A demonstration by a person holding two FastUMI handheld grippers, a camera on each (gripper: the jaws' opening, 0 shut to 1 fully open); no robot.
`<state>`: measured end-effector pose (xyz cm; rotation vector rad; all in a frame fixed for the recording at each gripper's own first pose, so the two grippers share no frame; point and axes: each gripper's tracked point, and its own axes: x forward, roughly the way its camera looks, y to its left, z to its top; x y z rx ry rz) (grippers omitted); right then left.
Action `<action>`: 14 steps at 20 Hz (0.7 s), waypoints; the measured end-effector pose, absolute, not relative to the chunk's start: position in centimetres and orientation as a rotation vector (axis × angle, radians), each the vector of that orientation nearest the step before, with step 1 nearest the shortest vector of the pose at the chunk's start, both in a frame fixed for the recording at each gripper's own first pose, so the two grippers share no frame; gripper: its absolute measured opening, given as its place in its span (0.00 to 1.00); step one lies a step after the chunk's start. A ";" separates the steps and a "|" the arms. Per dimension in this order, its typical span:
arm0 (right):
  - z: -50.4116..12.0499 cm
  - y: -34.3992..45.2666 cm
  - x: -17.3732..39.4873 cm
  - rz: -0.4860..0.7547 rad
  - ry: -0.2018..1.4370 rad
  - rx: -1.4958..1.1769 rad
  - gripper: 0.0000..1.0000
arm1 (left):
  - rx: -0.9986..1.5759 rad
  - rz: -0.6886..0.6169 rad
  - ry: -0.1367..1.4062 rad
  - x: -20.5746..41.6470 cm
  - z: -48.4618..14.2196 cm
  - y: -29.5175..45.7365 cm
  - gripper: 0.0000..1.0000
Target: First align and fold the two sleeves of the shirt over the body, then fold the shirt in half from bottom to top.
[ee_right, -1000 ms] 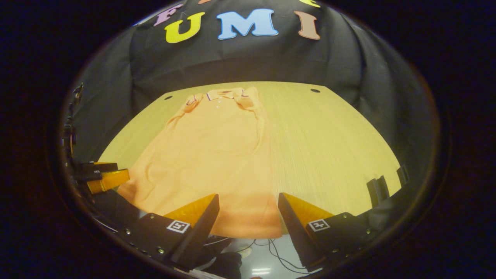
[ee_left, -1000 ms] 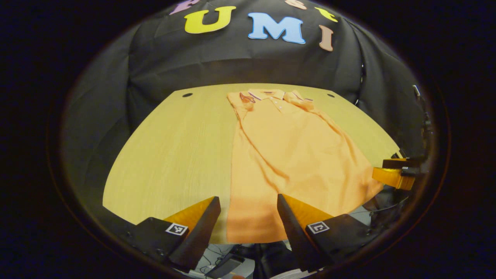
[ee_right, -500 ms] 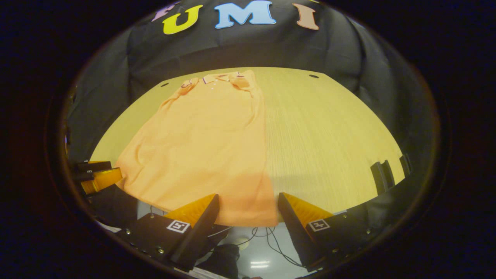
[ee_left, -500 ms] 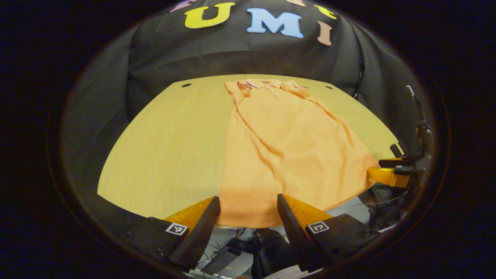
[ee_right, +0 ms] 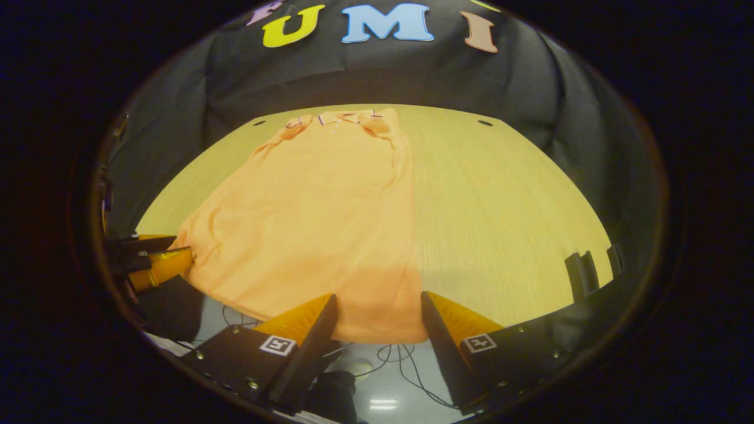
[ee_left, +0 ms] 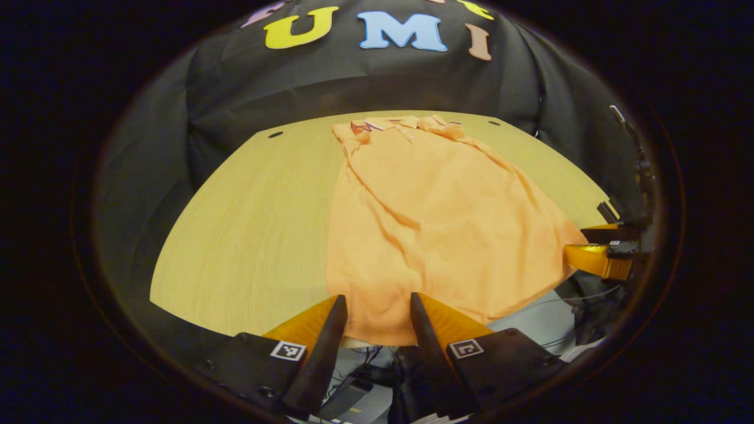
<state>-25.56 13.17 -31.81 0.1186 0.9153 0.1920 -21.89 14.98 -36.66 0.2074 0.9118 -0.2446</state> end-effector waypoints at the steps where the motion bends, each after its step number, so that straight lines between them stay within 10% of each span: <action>1: -32.0 13.1 -25.5 0.190 0.916 0.128 0.63 | 0.212 -0.237 0.908 -21.7 -36.7 15.0 0.61; 3: -31.8 13.2 -25.2 0.195 0.917 0.132 0.58 | 0.215 -0.238 0.904 -21.7 -36.6 14.9 0.29; 5: -31.9 13.1 -25.4 0.183 0.922 0.163 0.17 | 0.215 -0.246 0.903 -21.9 -36.7 14.6 0.13; 14: -30.1 13.4 -24.1 0.218 0.903 0.208 0.00 | 0.188 -0.215 0.914 -21.8 -36.0 14.7 0.06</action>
